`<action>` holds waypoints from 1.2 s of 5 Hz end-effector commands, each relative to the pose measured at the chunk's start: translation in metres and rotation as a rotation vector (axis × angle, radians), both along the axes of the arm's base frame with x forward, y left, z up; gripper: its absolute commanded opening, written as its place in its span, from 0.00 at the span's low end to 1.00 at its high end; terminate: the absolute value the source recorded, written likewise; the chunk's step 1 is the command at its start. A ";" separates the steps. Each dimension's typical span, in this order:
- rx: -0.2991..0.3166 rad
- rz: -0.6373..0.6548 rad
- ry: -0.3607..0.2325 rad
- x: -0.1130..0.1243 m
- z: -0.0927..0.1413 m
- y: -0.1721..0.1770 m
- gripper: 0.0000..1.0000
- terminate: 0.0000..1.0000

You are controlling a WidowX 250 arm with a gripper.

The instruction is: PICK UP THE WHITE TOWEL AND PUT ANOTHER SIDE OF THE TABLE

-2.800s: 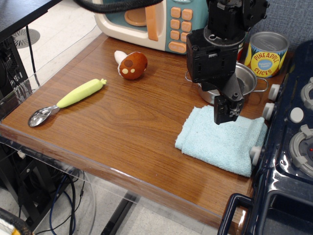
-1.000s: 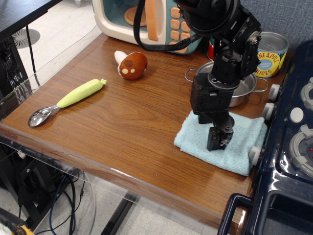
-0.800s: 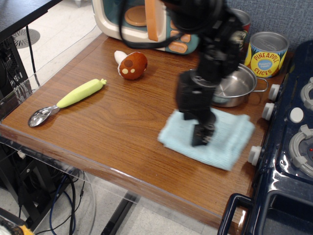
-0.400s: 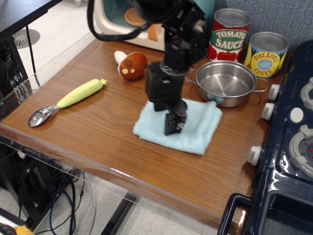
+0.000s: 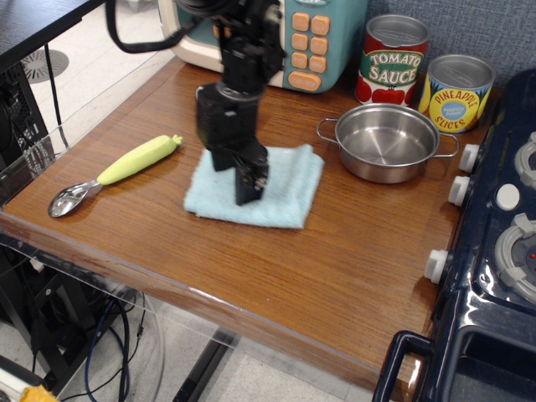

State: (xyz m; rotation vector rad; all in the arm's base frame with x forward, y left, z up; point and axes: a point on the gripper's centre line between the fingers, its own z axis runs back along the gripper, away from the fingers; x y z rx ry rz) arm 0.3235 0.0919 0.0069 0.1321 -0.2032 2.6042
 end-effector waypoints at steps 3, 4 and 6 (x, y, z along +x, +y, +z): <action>0.006 0.156 0.013 -0.027 0.002 0.049 1.00 0.00; -0.017 0.140 -0.021 -0.023 0.014 0.041 1.00 0.00; -0.059 0.140 -0.161 -0.015 0.076 0.024 1.00 0.00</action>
